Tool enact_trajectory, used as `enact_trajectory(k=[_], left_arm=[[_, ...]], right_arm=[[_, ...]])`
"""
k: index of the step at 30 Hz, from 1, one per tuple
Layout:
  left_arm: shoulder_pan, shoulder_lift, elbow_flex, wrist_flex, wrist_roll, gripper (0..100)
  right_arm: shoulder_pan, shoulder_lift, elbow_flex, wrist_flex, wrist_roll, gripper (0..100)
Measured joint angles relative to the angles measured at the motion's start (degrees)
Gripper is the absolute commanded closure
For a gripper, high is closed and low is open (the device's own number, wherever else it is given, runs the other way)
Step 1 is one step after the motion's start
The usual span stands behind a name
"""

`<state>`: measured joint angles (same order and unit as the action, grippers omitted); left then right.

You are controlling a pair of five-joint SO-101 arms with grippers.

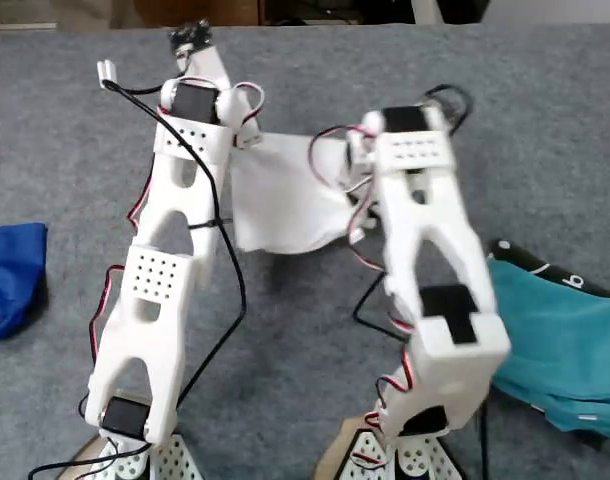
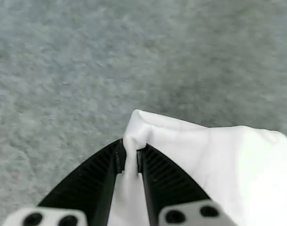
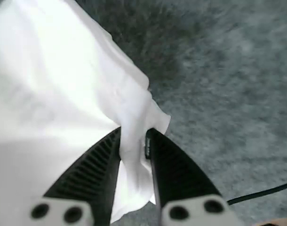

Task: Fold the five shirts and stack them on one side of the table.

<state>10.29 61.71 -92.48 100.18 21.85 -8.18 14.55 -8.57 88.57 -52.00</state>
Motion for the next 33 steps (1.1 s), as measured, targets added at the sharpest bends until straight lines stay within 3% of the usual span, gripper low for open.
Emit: enact_trajectory(k=[8, 16, 26, 33], left_arm=[[7.9, -10.2, -0.1, 0.0, 0.0, 98], [22.5, -18.7, -0.1, -0.4, 0.0, 98], [36.2, -17.7, -0.1, -8.3, 0.1, 98], [42.4, -7.5, -0.1, -13.4, 0.1, 98]], right_arm=[[9.8, -16.4, 0.1, 7.6, 6.0, 99.5], [30.2, -34.1, 5.8, 10.9, 15.2, 99.5], [59.5, -52.0, 20.2, 7.8, 26.1, 99.4], [71.2, -57.4, 32.7, 0.4, 29.5, 99.4]])
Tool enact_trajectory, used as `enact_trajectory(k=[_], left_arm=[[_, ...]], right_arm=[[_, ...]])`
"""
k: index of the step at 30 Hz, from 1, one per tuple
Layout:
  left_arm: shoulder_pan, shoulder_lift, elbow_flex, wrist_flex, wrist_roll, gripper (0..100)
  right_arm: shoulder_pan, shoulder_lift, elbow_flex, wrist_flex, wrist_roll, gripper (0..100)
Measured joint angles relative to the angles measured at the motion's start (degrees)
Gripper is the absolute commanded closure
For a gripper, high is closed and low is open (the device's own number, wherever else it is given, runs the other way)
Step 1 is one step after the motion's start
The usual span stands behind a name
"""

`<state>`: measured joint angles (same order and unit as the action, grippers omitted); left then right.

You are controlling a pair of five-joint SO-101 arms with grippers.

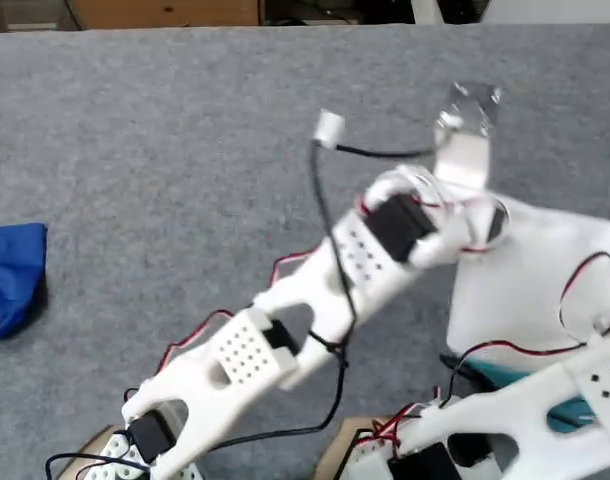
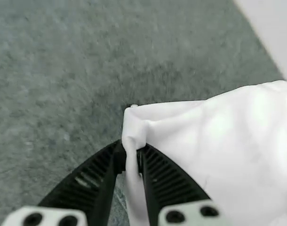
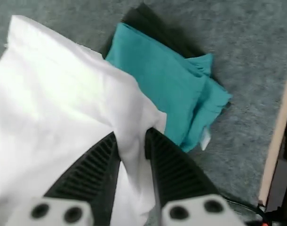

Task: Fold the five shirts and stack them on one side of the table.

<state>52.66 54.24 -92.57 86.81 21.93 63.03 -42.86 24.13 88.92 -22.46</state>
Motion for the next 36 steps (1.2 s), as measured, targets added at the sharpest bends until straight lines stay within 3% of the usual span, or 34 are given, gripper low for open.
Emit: enact_trajectory(k=[9, 20, 25, 28, 31, 36], left_arm=[[2.5, 5.8, 0.0, -5.9, 0.0, 98], [3.4, 7.3, 0.0, -6.2, 0.0, 98], [3.4, 7.3, 0.0, -6.2, 0.0, 83], [3.4, 7.3, 0.0, -5.5, 2.5, 80], [3.4, 7.3, 0.0, -5.0, 4.3, 80], [3.4, 7.3, 0.0, -4.0, 4.9, 80]], right_arm=[[4.5, -4.4, 11.1, -7.2, 2.5, 99.4], [5.0, -6.8, 15.9, -10.8, 2.5, 99.0], [5.0, -6.9, 16.0, -11.0, 4.6, 99.0], [5.0, -6.9, 16.5, -11.0, 5.5, 98.3], [5.0, -6.9, 17.4, -11.0, 5.6, 89.4], [5.0, -7.2, 19.9, -11.0, 5.6, 63.8]])
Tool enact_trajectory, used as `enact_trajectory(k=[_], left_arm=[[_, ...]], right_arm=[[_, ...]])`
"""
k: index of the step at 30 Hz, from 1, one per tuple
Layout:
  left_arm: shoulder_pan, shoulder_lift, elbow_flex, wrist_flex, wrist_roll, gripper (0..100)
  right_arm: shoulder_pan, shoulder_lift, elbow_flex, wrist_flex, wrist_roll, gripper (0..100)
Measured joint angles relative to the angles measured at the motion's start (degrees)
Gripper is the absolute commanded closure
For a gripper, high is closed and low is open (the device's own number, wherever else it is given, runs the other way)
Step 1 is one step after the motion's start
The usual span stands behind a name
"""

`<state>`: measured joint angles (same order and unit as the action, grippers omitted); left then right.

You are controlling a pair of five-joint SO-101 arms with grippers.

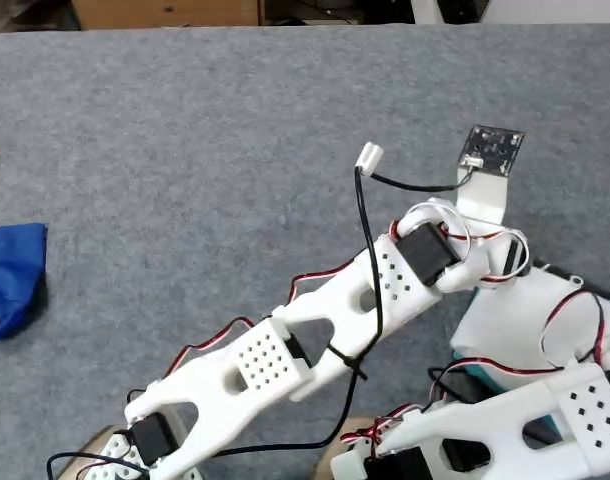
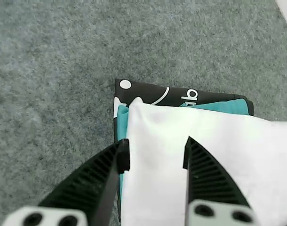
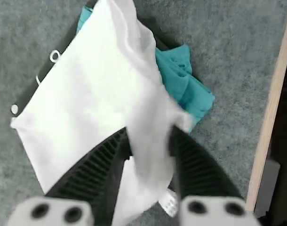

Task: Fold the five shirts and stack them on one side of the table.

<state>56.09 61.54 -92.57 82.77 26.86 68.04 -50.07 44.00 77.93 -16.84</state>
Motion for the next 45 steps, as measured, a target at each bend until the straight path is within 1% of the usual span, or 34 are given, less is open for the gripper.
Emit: enact_trajectory(k=[2, 4, 6, 8, 10, 12, 16, 18, 19, 22, 24, 26, 28, 31, 35, 40, 44, 45], left_arm=[[0.0, 0.0, 0.0, 0.7, 0.0, 80], [0.0, 0.0, 0.0, 1.1, 0.0, 80], [0.0, 0.0, 0.0, 1.1, 0.0, 80], [0.0, 0.0, 0.0, 1.3, 0.0, 80], [0.0, 0.0, 0.0, 1.3, 0.0, 80], [-0.4, 0.0, 0.0, 1.3, 0.0, 81], [-3.1, -0.4, 0.0, 2.9, 0.0, 90], [-4.7, -1.1, 0.0, 4.0, -0.1, 91], [-5.6, -1.7, 0.0, 4.4, -0.5, 91], [-7.8, -2.8, 0.0, 6.8, -2.9, 92], [-8.8, -2.9, 0.0, 9.4, -3.4, 92], [-10.3, -2.9, 0.0, 12.6, -3.8, 98], [-12.7, -2.9, 0.0, 15.2, -5.5, 97], [-17.8, -2.9, 0.0, 17.1, -11.0, 98], [-27.3, -3.8, 0.0, 17.5, -17.2, 98], [-45.0, -10.3, 1.5, 17.5, -21.5, 98], [-61.7, -17.1, 9.2, 17.5, -25.5, 98], [-66.0, -18.8, 12.0, 17.5, -26.8, 98]], right_arm=[[0.0, 0.0, 1.1, 0.0, 0.0, 56.0], [0.0, 0.0, 2.1, 0.0, 0.0, 50.3], [0.1, 0.0, 2.3, 0.0, 0.0, 47.8], [0.1, 0.0, 2.3, 0.2, 0.0, 48.7], [0.1, 0.0, 2.3, 1.8, 0.0, 52.5], [0.1, 0.0, 1.1, 3.9, 0.0, 60.4], [0.1, -0.1, -4.3, 7.6, 0.0, 85.5], [0.1, -0.1, -7.4, 9.0, 0.0, 96.9], [0.1, -0.1, -8.6, 9.6, 0.0, 99.8], [-0.6, -0.2, -11.4, 11.2, 0.0, 95.5], [-1.8, -0.2, -12.3, 12.1, 0.0, 95.6], [-3.6, -0.2, -12.4, 12.3, 0.0, 96.3], [-6.2, -0.2, -12.4, 12.3, 0.0, 97.3], [-11.7, -0.2, -12.4, 12.3, 0.0, 98.8], [-22.7, -0.2, -12.4, 12.3, 0.0, 99.3], [-39.6, -0.2, -12.4, 12.3, 0.0, 99.0], [-52.7, -0.2, -12.4, 12.2, 0.0, 98.5], [-55.7, -0.2, -12.4, 11.7, 0.0, 96.8]])
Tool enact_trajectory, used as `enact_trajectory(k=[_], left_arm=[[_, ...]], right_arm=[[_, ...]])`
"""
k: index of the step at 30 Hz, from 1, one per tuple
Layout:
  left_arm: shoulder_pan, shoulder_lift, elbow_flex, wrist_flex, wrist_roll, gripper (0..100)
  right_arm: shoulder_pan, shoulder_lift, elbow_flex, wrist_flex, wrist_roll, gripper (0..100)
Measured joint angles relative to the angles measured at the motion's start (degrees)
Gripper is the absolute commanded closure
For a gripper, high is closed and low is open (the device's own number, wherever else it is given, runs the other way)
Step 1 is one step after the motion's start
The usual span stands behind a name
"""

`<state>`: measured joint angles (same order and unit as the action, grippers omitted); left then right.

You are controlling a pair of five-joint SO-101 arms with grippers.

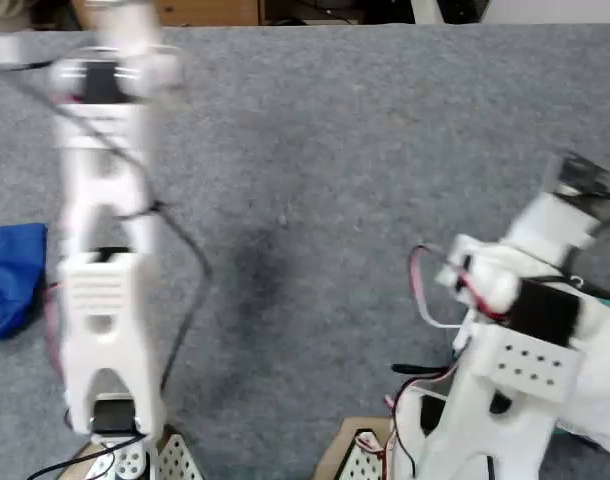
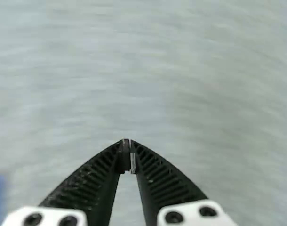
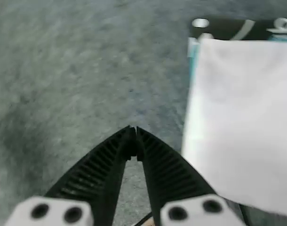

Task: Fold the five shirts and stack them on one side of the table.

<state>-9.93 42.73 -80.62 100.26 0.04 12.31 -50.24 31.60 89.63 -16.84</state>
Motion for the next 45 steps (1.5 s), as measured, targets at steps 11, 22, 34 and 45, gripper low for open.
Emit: enact_trajectory(k=[11, 22, 34, 45], left_arm=[[-42.6, -6.4, 25.3, 0.0, -17.0, 87], [-67.2, -5.5, 29.7, -14.2, -17.7, 76], [-65.0, 4.5, 27.7, -22.1, -15.7, 98], [-46.4, -9.7, 0.0, -0.2, -7.6, 98]], right_arm=[[-21.2, 0.0, 0.0, -9.0, 0.0, 50.8], [-26.0, 0.0, 10.5, -16.9, 0.0, 50.8], [-26.0, 0.0, 17.0, -23.2, 0.0, 50.8], [-26.0, 0.0, 18.5, -23.2, 0.0, 50.7]])
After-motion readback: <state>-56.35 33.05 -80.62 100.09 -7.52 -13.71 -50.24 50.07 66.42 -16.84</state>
